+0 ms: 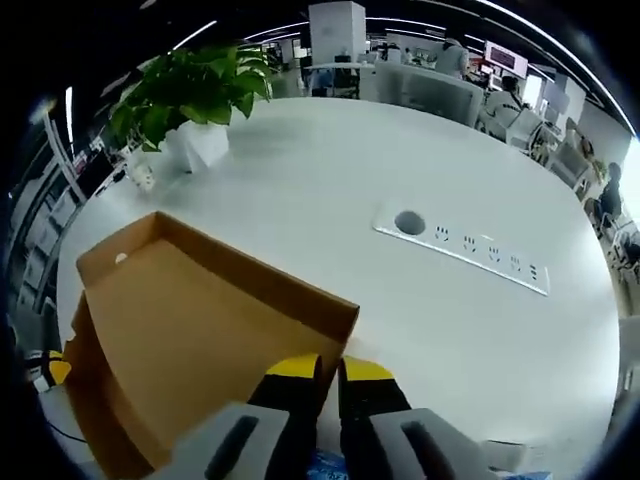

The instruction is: Operate the shoe box by opening the lid, removing the specified soft item, and placing it in the target area until the item is outside and the box remains undamaged.

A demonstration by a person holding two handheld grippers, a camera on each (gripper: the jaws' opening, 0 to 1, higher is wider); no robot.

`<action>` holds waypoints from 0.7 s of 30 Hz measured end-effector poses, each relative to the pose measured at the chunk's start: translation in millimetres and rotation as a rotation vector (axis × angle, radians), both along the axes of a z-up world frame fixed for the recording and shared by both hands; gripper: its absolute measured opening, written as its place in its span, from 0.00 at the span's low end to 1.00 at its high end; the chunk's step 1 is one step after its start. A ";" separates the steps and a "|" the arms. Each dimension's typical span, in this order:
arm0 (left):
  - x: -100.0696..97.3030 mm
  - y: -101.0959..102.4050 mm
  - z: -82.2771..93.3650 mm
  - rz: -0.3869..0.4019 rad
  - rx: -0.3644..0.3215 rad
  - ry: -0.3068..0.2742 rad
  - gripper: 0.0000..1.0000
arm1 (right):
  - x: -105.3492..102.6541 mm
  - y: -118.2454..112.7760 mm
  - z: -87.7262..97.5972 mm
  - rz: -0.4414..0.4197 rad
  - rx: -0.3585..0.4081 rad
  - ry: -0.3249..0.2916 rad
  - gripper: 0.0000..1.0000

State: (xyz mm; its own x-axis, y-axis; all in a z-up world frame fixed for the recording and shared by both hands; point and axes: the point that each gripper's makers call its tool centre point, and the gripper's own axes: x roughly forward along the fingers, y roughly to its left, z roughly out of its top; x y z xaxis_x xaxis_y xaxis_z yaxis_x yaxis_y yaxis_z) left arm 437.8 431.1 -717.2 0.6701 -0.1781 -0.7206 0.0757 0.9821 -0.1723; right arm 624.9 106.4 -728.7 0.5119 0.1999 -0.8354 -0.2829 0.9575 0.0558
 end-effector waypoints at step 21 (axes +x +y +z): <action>0.3 0.2 -0.1 0.000 0.001 -0.002 0.01 | 4.9 4.1 25.6 0.014 0.055 -0.086 0.00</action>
